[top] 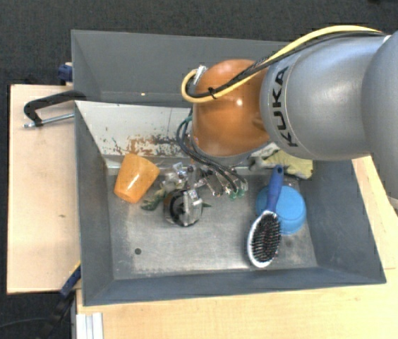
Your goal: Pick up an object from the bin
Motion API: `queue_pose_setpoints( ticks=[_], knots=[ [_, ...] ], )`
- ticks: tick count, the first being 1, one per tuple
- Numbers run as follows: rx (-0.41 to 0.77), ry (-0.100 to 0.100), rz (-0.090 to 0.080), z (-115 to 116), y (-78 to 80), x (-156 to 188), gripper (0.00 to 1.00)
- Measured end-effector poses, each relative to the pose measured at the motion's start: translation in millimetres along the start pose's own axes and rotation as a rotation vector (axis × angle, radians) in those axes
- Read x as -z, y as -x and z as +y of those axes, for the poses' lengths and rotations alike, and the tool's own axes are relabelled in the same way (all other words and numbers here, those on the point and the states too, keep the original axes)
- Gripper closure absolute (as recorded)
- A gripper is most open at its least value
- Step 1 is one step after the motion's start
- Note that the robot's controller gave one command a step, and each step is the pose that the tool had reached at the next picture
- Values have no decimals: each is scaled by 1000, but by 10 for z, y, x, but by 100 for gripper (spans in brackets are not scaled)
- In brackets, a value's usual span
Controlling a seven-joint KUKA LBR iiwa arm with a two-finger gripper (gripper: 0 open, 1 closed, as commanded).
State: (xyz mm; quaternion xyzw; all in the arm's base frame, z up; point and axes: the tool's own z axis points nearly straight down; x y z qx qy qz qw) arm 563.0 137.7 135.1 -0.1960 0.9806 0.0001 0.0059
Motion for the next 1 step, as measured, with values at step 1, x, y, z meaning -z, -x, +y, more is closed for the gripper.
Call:
queue_pose_setpoints(
  ticks=[1],
  knots=[
    [8,1,-5,59,102,973,100]
  ],
)
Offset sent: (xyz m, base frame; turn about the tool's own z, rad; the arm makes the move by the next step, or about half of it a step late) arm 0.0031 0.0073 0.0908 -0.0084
